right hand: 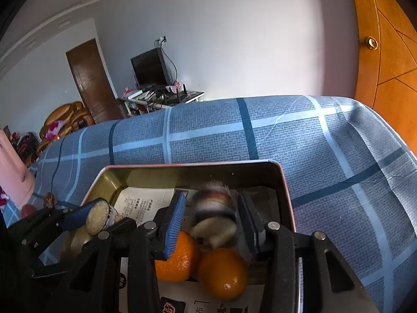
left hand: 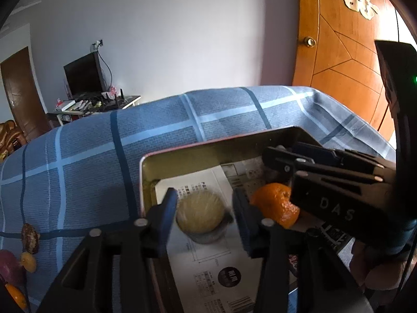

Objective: Organize fruits
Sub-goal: 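Lower the cake with the left gripper into the tin while the right gripper drops the taro there, then withdraw both grippers from the tin toward the fruit pile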

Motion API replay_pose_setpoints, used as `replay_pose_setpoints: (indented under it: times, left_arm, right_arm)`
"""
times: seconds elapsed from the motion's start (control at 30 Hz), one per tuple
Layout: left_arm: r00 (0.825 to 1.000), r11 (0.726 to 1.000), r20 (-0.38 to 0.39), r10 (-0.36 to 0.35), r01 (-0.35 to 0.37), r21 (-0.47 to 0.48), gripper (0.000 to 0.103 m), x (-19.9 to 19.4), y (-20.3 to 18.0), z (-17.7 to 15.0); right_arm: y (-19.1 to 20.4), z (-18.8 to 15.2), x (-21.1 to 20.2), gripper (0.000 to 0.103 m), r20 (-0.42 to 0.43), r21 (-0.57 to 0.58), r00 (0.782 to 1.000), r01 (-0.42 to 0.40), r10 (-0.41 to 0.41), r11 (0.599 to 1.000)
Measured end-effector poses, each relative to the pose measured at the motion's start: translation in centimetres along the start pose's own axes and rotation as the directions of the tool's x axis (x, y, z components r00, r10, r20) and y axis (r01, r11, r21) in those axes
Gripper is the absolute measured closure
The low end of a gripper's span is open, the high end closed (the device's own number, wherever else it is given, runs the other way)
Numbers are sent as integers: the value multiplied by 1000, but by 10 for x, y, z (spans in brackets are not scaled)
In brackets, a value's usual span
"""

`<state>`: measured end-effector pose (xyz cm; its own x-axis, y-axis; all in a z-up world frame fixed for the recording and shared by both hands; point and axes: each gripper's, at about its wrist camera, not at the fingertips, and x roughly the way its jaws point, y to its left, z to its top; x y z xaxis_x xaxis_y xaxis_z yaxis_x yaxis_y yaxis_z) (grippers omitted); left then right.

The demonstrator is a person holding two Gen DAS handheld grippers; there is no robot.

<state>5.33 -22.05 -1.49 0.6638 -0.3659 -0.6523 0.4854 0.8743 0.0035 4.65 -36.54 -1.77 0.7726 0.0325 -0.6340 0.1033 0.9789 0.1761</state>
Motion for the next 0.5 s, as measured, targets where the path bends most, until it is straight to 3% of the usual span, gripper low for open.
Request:
replay_pose_setpoints:
  times: [0.03, 0.13, 0.33, 0.5]
  left_arm:
    - [1000, 1000, 17, 3, -3, 0, 30, -3, 0, 0]
    - [996, 999, 78, 32, -32, 10, 20, -15, -3, -1]
    - [982, 997, 171, 77, -76, -11, 4, -35, 1, -5]
    - [979, 991, 165, 120, -107, -83, 3, -45, 24, -12]
  right_arm:
    - [-2, 1, -2, 50, 9, 16, 1000, -8, 8, 1000]
    - [-6, 4, -14, 45, 68, 53, 997, -33, 30, 998]
    - [-14, 8, -38, 35, 181, 112, 984, -25, 5, 993]
    - [-22, 10, -47, 35, 212, 158, 976, 18, -52, 987]
